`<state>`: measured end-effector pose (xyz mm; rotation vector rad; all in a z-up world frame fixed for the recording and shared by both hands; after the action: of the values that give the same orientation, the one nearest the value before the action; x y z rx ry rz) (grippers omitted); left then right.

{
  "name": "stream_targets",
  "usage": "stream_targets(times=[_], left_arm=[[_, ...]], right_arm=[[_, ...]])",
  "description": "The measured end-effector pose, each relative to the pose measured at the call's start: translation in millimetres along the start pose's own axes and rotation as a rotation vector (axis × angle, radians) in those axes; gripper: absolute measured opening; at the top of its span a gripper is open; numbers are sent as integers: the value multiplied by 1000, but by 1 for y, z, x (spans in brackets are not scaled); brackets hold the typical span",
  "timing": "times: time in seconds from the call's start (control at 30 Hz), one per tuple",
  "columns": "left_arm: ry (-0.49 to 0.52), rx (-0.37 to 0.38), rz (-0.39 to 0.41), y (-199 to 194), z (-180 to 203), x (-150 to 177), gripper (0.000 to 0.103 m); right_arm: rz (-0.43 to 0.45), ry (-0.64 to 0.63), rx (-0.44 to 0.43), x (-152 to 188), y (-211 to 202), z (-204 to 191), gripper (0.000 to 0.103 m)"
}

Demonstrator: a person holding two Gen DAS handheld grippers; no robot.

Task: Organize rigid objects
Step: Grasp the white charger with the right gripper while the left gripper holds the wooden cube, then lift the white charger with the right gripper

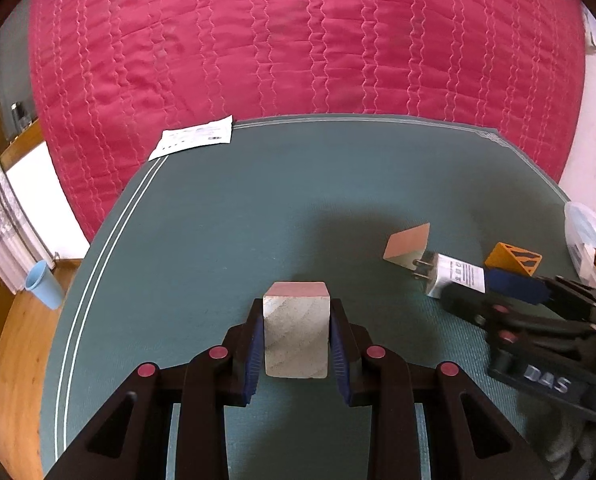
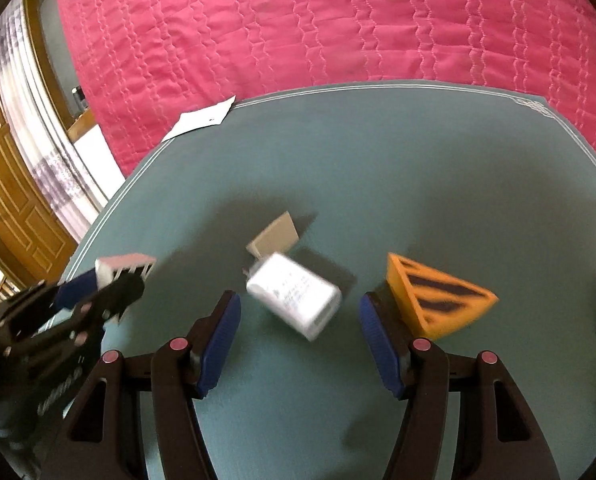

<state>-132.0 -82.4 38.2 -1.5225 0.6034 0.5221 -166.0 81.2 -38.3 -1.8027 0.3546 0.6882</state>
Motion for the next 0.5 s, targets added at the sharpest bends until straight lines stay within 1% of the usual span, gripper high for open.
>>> stream_targets(times=[0.1, 0.27, 0.33, 0.5], left_arm=[[-4, 2, 2, 0, -1, -1, 32], [-9, 4, -2, 0, -2, -2, 32], [-9, 4, -2, 0, -2, -1, 32], [-12, 9, 3, -2, -2, -1, 32]], right_arm=[[-3, -10, 14, -6, 9, -5, 63], [2, -34, 61, -9, 13, -11, 63], [2, -49, 77, -7, 13, -13, 53], [-3, -73, 64, -1, 8, -14, 53]])
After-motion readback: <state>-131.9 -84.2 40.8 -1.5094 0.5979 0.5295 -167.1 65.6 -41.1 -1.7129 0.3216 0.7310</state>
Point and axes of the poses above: each gripper's, at about its wrist camera, not at the fingertips, and y roughly the way its jaws point, z to its right, x to its underside, the point moved 2 cm from there along y, roughly the way its jaws point, and after that the axes turned 5 degrees about -z, right-handed, at the moved point
